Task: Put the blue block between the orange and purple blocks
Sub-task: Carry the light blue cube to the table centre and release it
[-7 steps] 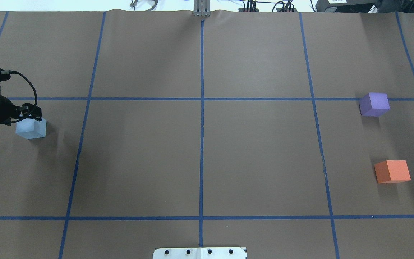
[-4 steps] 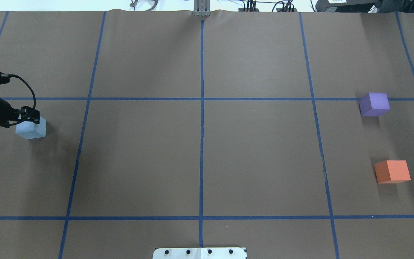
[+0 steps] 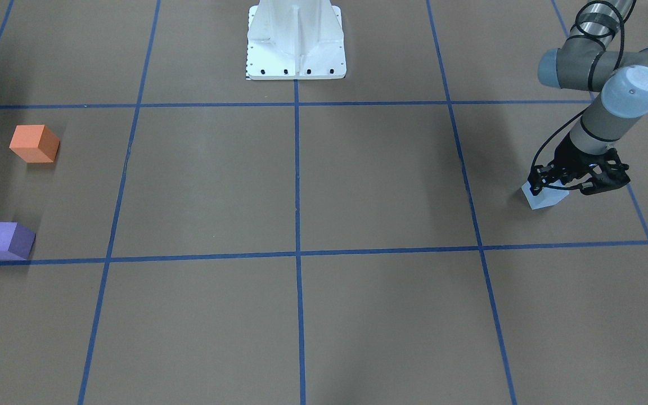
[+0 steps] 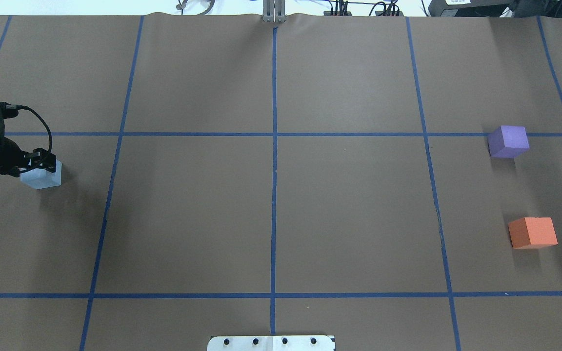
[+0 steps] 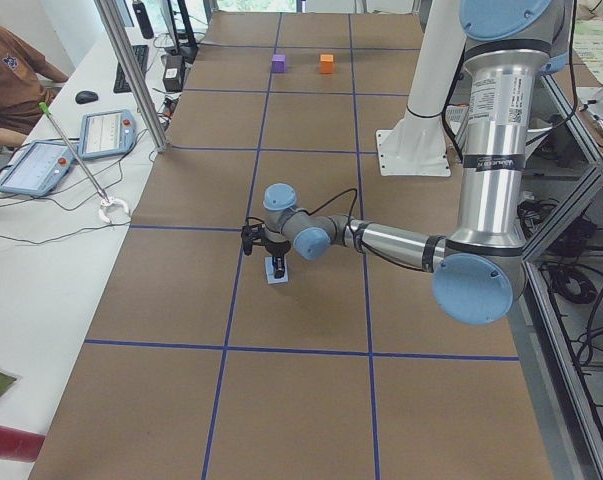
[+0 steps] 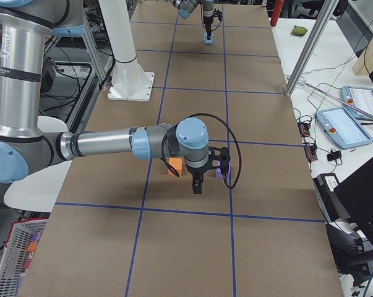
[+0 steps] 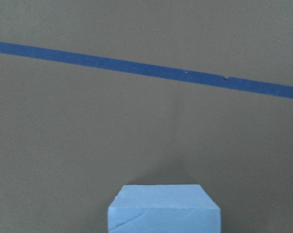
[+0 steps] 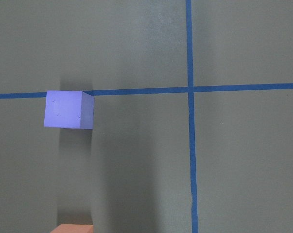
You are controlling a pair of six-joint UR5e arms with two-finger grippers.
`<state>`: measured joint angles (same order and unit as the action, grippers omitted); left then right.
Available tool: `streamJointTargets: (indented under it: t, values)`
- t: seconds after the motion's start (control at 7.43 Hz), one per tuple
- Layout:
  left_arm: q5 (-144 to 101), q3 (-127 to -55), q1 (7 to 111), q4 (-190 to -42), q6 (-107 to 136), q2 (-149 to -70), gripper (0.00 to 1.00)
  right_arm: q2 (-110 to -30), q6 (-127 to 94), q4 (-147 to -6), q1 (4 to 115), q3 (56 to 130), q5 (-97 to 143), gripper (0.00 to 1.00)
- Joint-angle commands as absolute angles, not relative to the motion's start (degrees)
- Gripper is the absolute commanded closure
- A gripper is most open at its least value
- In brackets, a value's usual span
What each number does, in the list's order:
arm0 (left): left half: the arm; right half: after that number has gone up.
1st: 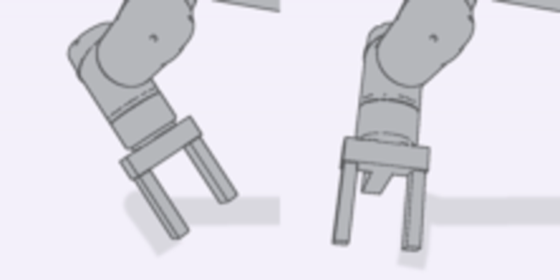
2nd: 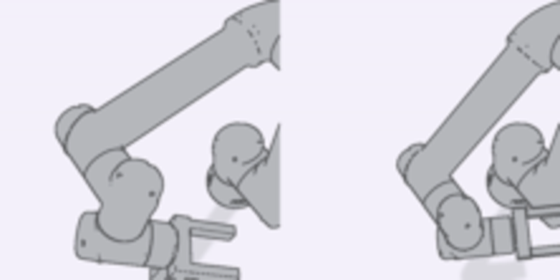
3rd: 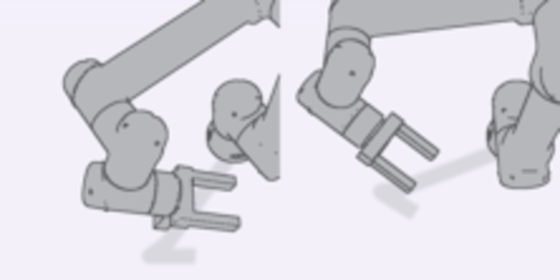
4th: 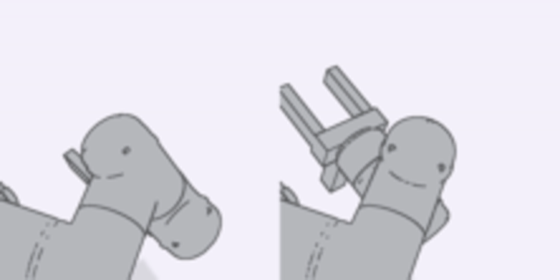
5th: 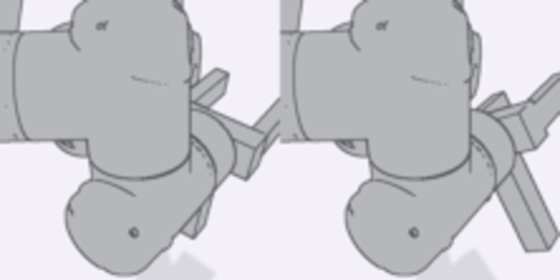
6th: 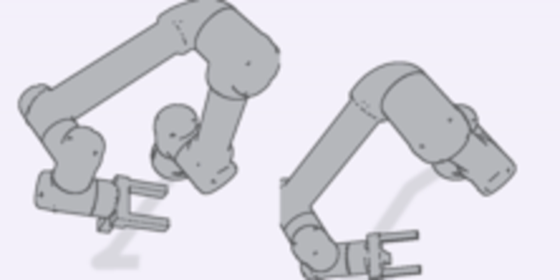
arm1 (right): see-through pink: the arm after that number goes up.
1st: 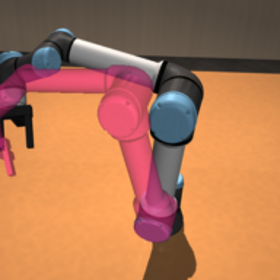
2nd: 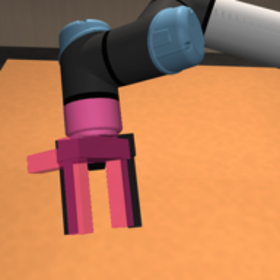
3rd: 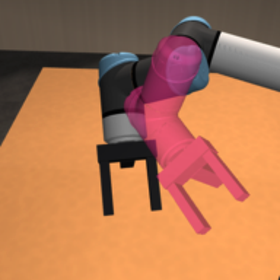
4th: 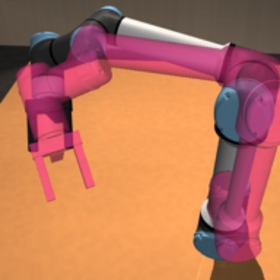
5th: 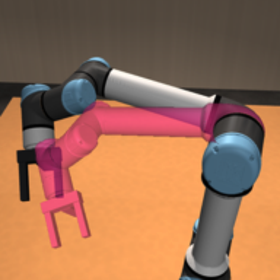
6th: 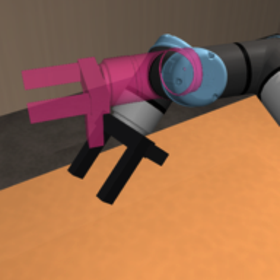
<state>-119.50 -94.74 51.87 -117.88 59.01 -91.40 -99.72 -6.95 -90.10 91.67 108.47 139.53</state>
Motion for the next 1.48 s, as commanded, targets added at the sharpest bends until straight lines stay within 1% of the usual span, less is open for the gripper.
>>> streamJointTargets:
  t: [0.0, 0.13, 0.27, 0.4, 0.54, 0.67, 0.94, 1.21, 1.35]
  values:
    - [-124.2, -99.6, 52.4, -114.7, 59.0, -91.7, 1.0, -99.1, -6.9, -90.3, 91.6, 108.7, 139.7, 0.0]
    - [-124.2, -105.0, 52.5, -107.5, 58.9, -92.5, 1.0, -98.5, -6.9, -90.2, 90.8, 109.3, 139.0, 0.0]
    - [-124.0, -110.3, 53.0, -98.7, 58.6, -96.2, 1.0, -98.3, -6.9, -90.2, 89.3, 109.2, 138.5, 0.0]
    - [-123.6, -112.4, 53.0, -90.8, 58.8, -102.7, 1.0, -98.8, -6.9, -90.1, 89.2, 109.1, 138.9, 0.0]
    - [-123.6, -112.4, 52.7, -85.7, 59.0, -109.6, 1.0, -98.8, -7.0, -90.1, 89.2, 109.2, 139.0, 0.0]
    - [-123.6, -110.8, 51.3, -83.9, 59.1, -116.6, 1.0, -98.2, -7.2, -90.2, 89.0, 109.4, 139.2, 0.0]
    - [-118.1, -105.5, 43.5, -83.8, 59.3, -126.0, 1.0, -93.7, -9.9, -90.8, 87.3, 109.4, 139.3, 0.0]
    - [-113.6, -97.9, 37.8, -84.3, 63.9, -132.6, 1.0, -85.1, -19.7, -92.4, 86.2, 109.7, 142.9, 0.0]
    - [-113.6, -94.5, 36.2, -84.4, 66.5, -137.2, 1.0, -80.1, -25.1, -98.6, 83.4, 112.1, 142.7, 0.0]
